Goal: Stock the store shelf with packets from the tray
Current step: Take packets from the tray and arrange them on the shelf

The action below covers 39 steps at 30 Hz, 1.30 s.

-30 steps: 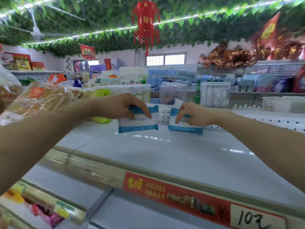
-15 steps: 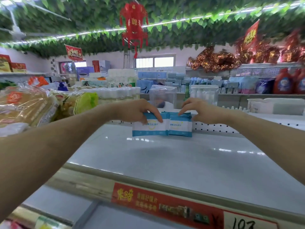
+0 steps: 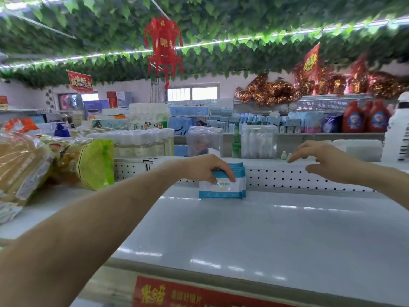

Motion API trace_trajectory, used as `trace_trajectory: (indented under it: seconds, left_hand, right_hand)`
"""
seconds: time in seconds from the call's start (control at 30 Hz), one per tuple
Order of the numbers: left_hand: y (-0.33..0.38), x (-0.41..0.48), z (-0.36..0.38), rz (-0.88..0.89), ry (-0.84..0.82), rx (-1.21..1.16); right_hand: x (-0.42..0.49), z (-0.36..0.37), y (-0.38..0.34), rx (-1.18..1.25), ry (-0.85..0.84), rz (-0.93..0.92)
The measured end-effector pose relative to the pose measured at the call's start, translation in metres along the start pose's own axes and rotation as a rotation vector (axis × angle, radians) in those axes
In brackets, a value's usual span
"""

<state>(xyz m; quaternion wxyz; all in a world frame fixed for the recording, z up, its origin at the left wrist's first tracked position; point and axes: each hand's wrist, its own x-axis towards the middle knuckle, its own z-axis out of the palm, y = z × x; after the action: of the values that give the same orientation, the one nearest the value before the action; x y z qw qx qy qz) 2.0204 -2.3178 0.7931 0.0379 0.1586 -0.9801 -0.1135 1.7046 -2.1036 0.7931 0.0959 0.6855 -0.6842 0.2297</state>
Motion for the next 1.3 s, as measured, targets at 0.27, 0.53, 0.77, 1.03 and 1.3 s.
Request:
trace_trajectory:
  seconds: [0.27, 0.53, 0.77, 1.03, 1.3]
  left_hand:
    - [-0.01, 0.005, 0.008, 0.003, 0.169, 0.182]
    - [0.0, -0.081, -0.024, 0.008, 0.29, 0.087]
    - [0.006, -0.224, -0.043, -0.328, 0.338, 0.103]
    - [0.015, -0.402, -0.031, -0.771, 0.402, 0.226]
    - [0.054, -0.567, 0.028, -1.161, 0.433, 0.157]
  right_hand:
    - [-0.006, -0.019, -0.007, -0.027, 0.001, -0.006]
    - [0.037, 0.0, -0.093, -0.034, -0.076, -0.185]
    - [0.084, 0.049, -0.234, -0.015, -0.191, -0.537]
    - [0.1, 0.108, -0.417, 0.059, -0.276, -0.891]
    - [0.068, 0.184, -0.557, 0.208, -0.397, -1.096]
